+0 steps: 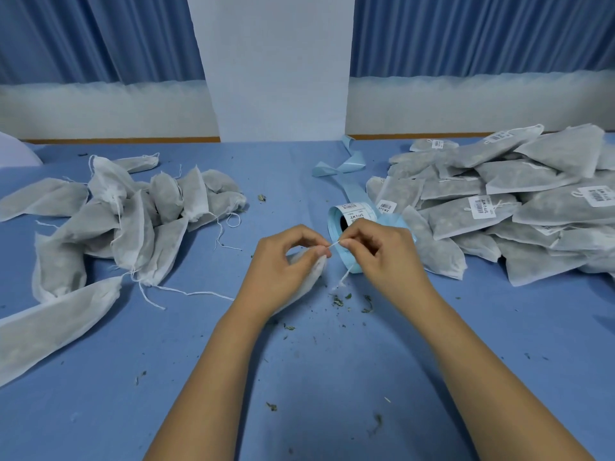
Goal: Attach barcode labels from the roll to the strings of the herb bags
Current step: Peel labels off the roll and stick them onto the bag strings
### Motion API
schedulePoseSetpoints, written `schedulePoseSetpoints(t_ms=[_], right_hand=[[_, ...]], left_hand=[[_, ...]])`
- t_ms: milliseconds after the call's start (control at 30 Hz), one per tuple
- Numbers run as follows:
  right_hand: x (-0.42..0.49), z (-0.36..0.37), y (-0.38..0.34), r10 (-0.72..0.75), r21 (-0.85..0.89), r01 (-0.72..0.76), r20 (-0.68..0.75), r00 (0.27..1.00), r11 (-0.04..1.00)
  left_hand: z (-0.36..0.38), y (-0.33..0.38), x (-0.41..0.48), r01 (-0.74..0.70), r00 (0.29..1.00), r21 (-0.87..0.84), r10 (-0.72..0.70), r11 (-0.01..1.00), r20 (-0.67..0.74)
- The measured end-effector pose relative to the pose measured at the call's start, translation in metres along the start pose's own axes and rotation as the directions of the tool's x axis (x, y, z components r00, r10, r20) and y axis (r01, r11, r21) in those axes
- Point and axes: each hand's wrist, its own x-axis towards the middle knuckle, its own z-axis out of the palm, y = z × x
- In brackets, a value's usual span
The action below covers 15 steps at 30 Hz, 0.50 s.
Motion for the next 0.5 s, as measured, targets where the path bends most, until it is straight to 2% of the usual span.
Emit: schedulePoseSetpoints(t_ms=[133,233,300,367,433,500], right_hand=[[0.003,-0.005,0.003,-0.020,-0.026,0.019,-0.006,1.000,0.999],[0.007,-0.016,0.006,0.018,0.060,-0.009,-0.144,0.989,0.998],[0.009,-0.021,0.009,0.063,0.079,-0.045,-0.235,0.970,0.996],[0.008,-0.020,0.009,0.128,0.120,-0.099,-0.265,0.956,0.988],[0.005,-0.011,0.007,0.145,0.075,-0.134,-0.174,0.974,0.988],[0.001,-0.001,0.003,0.078,-0.080,-0.080,-0.023,0.997,0.994]], left_hand=[[0.002,0.004,-0.001,0.063,0.996,-0.086,-0.058,0.994,0.062],[-0.001,0.004,-0.001,0.158,0.987,-0.191,-0.148,0.969,0.064],[-0.002,0.008,-0.004,0.212,0.976,-0.342,-0.184,0.916,0.114],[-0.002,0.015,-0.007,0.226,0.971,-0.487,-0.157,0.843,0.179],[-0.003,0.020,-0.010,0.167,0.982,-0.536,-0.091,0.828,0.165],[-0.006,0.018,-0.009,0.072,0.997,-0.503,-0.061,0.861,0.038]])
